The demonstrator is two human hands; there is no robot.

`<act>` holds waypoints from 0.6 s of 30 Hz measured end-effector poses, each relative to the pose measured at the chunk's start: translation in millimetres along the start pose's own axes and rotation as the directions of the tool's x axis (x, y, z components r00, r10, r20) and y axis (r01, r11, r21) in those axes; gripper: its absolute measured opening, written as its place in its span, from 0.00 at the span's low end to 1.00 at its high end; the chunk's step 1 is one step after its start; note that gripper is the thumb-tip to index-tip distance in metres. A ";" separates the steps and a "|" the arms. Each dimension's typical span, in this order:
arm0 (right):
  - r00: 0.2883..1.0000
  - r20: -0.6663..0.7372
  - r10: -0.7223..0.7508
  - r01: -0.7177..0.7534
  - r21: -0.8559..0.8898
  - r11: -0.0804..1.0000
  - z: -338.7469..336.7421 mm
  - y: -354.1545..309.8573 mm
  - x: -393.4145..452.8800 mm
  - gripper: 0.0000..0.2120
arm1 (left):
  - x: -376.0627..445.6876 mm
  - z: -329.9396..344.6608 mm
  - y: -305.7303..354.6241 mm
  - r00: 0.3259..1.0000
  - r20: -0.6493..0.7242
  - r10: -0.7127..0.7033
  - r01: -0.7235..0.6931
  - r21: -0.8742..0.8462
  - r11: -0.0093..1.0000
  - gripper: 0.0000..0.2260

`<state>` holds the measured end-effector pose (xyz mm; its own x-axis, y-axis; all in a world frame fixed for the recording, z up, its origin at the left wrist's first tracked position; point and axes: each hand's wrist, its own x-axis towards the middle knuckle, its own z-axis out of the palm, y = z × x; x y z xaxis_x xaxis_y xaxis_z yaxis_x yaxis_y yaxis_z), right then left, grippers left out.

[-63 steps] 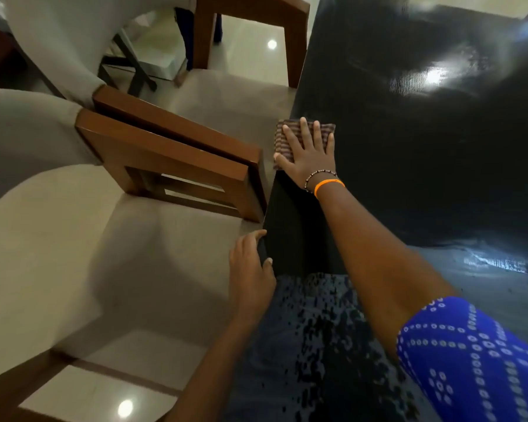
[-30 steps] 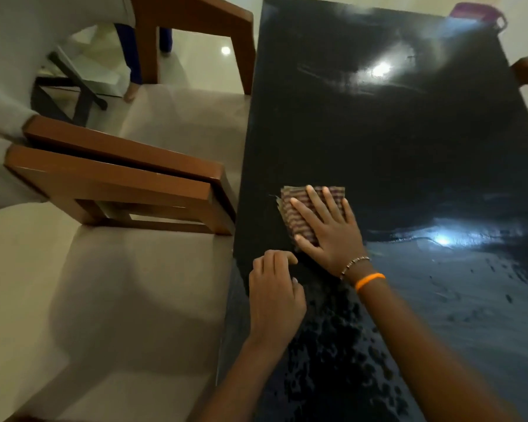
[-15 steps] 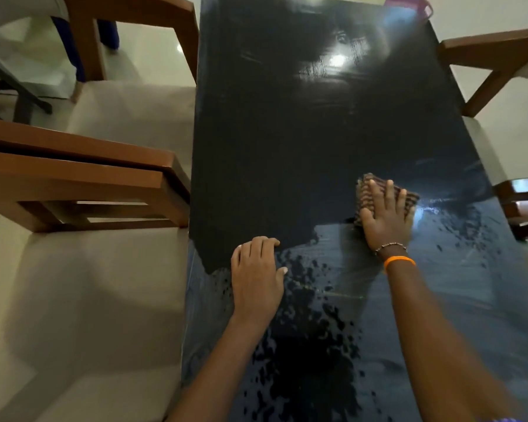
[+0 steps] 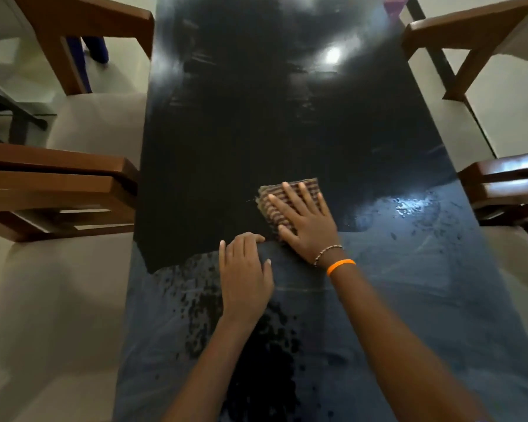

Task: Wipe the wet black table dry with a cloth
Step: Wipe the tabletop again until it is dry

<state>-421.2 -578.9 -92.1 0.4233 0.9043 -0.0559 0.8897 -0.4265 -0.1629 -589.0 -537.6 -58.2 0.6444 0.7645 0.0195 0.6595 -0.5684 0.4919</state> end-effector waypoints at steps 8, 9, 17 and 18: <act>0.902 -0.012 0.431 -0.431 -0.016 0.902 -41.6 210.7 -66.5 0.36 | 5.5 56.8 95.2 0.985 0.096 0.141 -0.142 0.002 0.990 0.24; 0.874 -0.018 0.485 -0.485 -0.006 0.874 -45.2 229.4 -74.0 0.36 | 7.3 62.2 103.4 0.984 0.102 0.149 -0.151 0.013 0.988 0.25; 0.780 -0.044 0.625 -0.622 0.063 0.781 -38.5 212.5 -46.6 0.34 | 9.4 83.1 119.7 0.983 0.135 0.128 -0.149 0.155 0.977 0.33; 0.814 -0.050 0.579 -0.575 0.067 0.815 -36.1 199.9 -33.4 0.34 | 8.9 84.8 119.4 0.983 0.133 0.127 -0.148 0.160 0.976 0.33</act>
<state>-251.4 -695.1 -87.2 0.8680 0.4883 -0.0903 0.4702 -0.8667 -0.1669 -471.7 -624.4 -73.2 0.7687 0.6387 -0.0345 0.6104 -0.7164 0.3378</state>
